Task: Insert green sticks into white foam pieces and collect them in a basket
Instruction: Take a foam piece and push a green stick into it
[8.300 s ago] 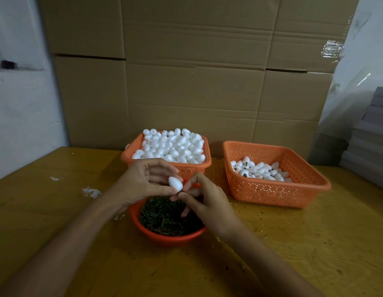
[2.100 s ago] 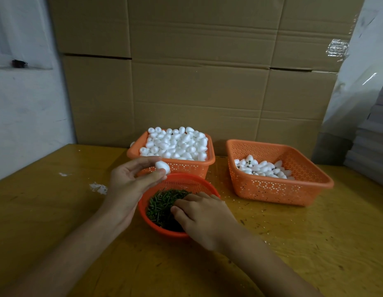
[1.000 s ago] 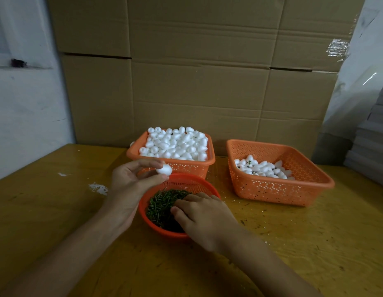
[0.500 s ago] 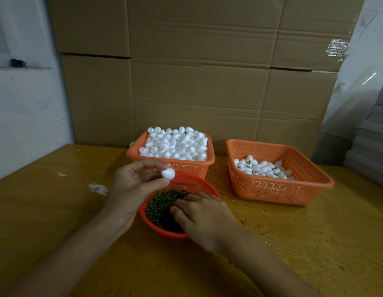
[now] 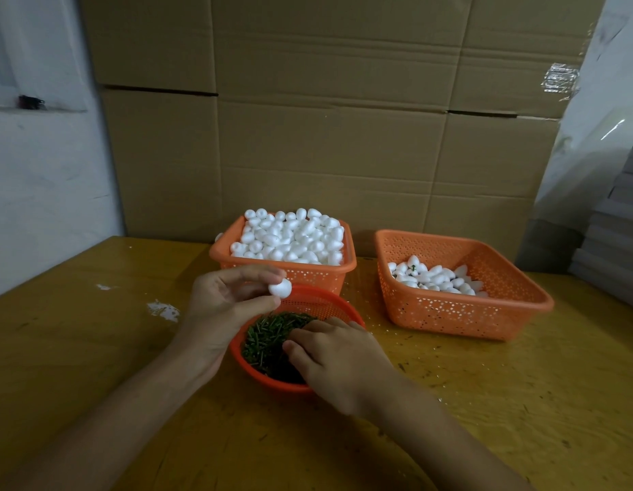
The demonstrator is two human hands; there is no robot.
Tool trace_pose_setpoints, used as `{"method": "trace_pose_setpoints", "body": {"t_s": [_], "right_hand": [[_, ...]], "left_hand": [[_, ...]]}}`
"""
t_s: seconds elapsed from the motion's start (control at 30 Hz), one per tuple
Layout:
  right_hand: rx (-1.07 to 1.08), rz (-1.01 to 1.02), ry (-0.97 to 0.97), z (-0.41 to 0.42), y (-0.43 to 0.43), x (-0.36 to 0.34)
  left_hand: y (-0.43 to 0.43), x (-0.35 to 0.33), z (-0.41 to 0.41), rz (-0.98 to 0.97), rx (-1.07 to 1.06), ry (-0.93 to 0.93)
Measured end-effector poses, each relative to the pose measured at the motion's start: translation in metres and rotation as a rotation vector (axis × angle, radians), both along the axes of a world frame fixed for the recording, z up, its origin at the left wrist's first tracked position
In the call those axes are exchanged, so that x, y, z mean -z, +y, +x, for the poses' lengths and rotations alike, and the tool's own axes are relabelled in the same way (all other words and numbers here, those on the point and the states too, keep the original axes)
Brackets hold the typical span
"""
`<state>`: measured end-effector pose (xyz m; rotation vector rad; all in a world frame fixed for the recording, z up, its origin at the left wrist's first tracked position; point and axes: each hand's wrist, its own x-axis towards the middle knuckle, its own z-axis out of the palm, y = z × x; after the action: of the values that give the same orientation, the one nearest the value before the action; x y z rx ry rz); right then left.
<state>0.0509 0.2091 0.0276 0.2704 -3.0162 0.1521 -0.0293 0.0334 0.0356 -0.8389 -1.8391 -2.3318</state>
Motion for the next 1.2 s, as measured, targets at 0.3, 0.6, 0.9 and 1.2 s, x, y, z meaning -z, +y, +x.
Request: {"method": "trace_pose_setpoints", "body": {"t_s": [0.3,0.6,0.9,1.2], "right_hand": [[0.005,0.004,-0.004,0.0011,-0.0013,-0.0019],[0.0,0.0,-0.015,0.0018,-0.001,-0.0026],[-0.006,0.001,-0.018,0.0013,-0.0006,-0.0019],[-0.001,-0.006,-0.026,0.0019,-0.0006,-0.0027]], "left_hand": [[0.0014,-0.0011,0.0013,-0.029,-0.012,0.019],[0.0009,-0.0016,0.002,-0.061,-0.018,0.03],[0.0001,-0.0016,0.0016,-0.089,-0.016,0.056],[-0.0001,-0.0003,0.0007,-0.098,-0.005,0.03]]}}
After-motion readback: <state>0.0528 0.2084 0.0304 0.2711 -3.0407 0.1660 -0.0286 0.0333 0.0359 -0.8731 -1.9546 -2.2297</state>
